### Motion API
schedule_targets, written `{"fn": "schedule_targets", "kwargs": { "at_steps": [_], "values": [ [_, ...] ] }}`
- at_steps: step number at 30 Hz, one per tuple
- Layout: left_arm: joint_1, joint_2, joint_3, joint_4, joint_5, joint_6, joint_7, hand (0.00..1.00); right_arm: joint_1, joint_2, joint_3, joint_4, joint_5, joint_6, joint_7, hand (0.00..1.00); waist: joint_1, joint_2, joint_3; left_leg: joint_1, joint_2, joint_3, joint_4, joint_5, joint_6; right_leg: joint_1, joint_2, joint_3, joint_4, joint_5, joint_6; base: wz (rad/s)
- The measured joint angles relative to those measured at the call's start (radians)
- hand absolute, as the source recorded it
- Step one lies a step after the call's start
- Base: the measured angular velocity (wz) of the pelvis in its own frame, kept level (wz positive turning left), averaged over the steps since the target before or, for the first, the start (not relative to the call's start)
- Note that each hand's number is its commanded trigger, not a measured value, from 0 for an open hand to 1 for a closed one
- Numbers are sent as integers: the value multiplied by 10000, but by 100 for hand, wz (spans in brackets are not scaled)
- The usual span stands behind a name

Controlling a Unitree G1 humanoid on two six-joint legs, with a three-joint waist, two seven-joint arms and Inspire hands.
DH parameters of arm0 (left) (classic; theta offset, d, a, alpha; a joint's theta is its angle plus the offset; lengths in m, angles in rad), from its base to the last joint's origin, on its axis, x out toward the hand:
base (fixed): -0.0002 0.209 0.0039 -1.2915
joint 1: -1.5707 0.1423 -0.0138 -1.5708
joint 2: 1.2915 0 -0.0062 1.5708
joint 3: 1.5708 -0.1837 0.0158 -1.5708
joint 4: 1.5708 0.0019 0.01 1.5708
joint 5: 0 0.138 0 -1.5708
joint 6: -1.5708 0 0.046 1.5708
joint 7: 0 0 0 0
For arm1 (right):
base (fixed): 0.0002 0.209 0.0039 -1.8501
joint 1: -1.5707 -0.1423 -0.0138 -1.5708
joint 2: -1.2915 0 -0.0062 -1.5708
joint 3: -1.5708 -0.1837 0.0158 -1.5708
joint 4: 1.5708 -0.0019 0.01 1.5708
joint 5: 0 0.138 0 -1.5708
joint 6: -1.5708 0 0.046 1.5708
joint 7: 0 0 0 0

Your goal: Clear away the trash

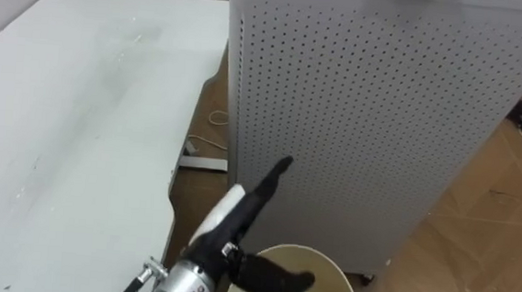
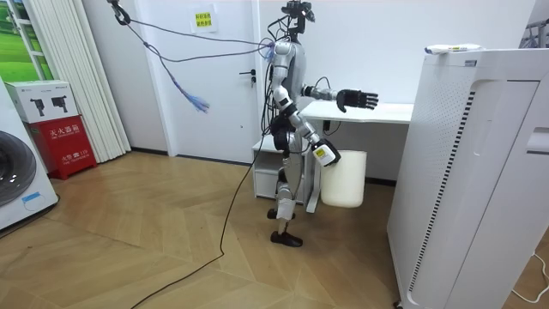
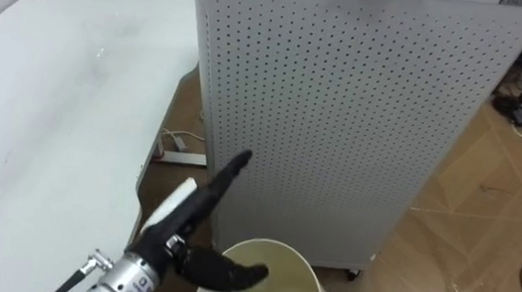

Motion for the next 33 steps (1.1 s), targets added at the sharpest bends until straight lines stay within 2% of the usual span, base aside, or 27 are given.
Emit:
{"fn": "schedule_targets", "kwargs": {
  "at_steps": [2,6,8,9,10,13,15,17,20,23,24,25,26,27,28,29,30,31,32,33],
  "values": [
    [-9,-37,270,-38,336,-93,429,0,92,19,-134,-4,11,-12,-74,100,33,7,-5,67,-35,155,-1,-2,3,-44,-14,39,107,-2,3,-19],
    [-7,-73,979,-509,1443,-108,1263,0,144,37,-295,19,-10,-30,-79,100,108,2,-12,79,-101,655,-2,-26,43,-462,17,413,491,23,7,-38],
    [5,-67,1122,-729,1853,-147,1634,0,156,43,-374,108,3,-29,21,100,254,7,-16,224,36,1027,-120,-48,72,-509,93,411,445,187,-43,-56],
    [4,-35,1231,-764,2073,-346,1921,0,155,58,-372,159,3,-29,49,100,411,7,-19,330,103,1281,-195,-61,67,-513,122,181,388,335,-125,-66],
    [-14,-51,1386,-775,2317,-495,2174,0,160,61,-372,268,24,-29,126,100,391,12,-32,370,148,1414,-188,-100,47,-478,118,-67,318,435,-189,-57],
    [-24,-24,1539,-993,2761,-594,2731,0,313,52,-412,448,105,-29,242,100,328,4,-39,430,197,1569,-183,-133,9,-451,166,-63,276,508,-240,-22],
    [-23,-32,1554,-1068,2992,-919,3183,0,508,43,-483,451,84,-29,234,100,361,5,-38,536,234,1703,-166,-120,-15,-422,209,-18,281,524,-266,-15],
    [-6,-28,1550,-1071,3305,-1042,3439,0,535,10,-482,463,91,-29,226,100,382,-8,-31,579,276,1781,-140,-135,-45,-416,240,-38,290,539,-292,-14],
    [-8,-30,1556,-1066,3687,-1185,3722,0,529,21,-480,559,84,-29,317,100,387,-82,5,649,401,1942,-82,-199,-140,-395,281,-328,286,548,-404,-15],
    [-4,-85,1598,-1034,3835,-1194,3988,0,539,46,-479,641,90,-29,556,100,419,-153,52,667,707,2152,409,-537,-323,-356,324,-1032,531,370,-663,-25],
    [6,-51,1594,-1035,3836,-1197,4101,0,540,39,-442,652,95,-29,606,100,476,-169,60,655,897,2314,811,-796,-436,-365,347,-1356,801,142,-803,-34],
    [42,-35,1584,-1034,3836,-1206,4245,0,558,35,-388,656,93,-28,654,100,510,-160,62,546,1174,2396,1533,-1128,-580,-389,454,-1434,1071,-187,-924,-33],
    [45,-25,1583,-1033,3842,-1208,4270,0,572,34,-369,657,91,-29,678,100,514,-150,65,438,1275,2422,2000,-1325,-671,-435,516,-1382,1244,-436,-1003,-33],
    [53,27,1584,-1034,3869,-1214,4273,0,601,68,-327,662,62,-28,691,100,607,-212,46,58,1571,2405,3144,-1430,-766,-528,702,-1064,1538,-753,-962,-42],
    [124,34,1590,-1035,3869,-1213,4288,0,595,36,-297,650,-47,-29,693,100,716,-208,33,-519,1829,2044,4631,-1248,-703,-479,858,-680,1654,-855,-1083,-54],
    [148,25,1601,-1033,3866,-1213,4301,0,565,-8,-298,642,-105,-30,687,100,803,-163,64,-890,1893,1722,5369,-1048,-606,-419,913,-506,1730,-857,-1172,-71],
    [185,-13,1603,-1022,3862,-1220,4302,0,571,-85,-301,657,-239,-49,678,100,974,-71,45,-1433,1700,914,6053,-1061,-449,-342,979,-169,1831,-928,-1281,-70],
    [183,-24,1613,-1021,3848,-1287,4347,0,577,-133,-301,709,-248,-48,667,100,996,-89,53,-1936,1275,357,5837,-1094,-394,-258,961,93,1845,-1003,-1281,-70],
    [182,-25,1616,-1021,3854,-1336,4392,0,580,-146,-302,738,-253,-47,663,100,1032,-100,60,-2211,1109,136,5611,-1089,-403,-227,962,257,1845,-1031,-1277,-74],
    [182,-26,1625,-1018,3851,-1471,4501,0,584,-161,-307,781,-293,-47,639,100,1136,-81,50,-2644,731,-202,4834,-979,-502,-143,968,573,1843,-1096,-1265,-87]
  ]
}}
